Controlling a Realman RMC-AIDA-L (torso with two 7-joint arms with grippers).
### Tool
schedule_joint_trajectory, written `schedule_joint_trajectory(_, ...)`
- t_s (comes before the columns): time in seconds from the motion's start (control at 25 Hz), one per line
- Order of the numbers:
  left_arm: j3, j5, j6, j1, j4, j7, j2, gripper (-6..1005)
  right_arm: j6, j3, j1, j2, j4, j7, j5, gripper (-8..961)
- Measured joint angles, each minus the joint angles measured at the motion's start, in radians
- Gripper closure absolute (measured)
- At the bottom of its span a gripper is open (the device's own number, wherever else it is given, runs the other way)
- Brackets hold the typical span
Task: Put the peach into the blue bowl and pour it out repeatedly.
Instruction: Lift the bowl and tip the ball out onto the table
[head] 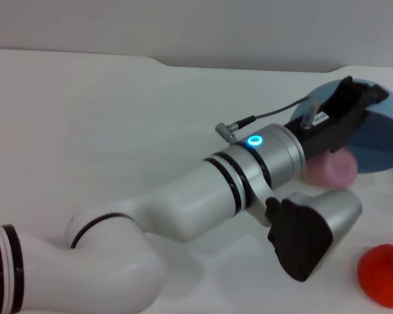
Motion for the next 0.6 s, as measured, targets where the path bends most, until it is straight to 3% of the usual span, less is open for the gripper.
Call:
schedule_joint_trajectory(0.32,0.009,-0.035,-0.063,0.016,0.002,-0.042,0.0,1000,0.004,0.0,0.014,-0.001,0.021,0.002,0.0,331)
schedule_joint_trajectory(0.48,-0.114,-0.258,-0.017,0.002,0.002,-0.291,0.0,999,0.005,-0.015,0.017,-0.005,0.029,0.069,-0.02,334)
schedule_joint_trajectory(0.6,-0.233,-0.433,0.112,-0.008,-0.004,-0.408,0.002,999,0.001,-0.034,0.016,-0.008,-0.026,0.228,-0.115,336)
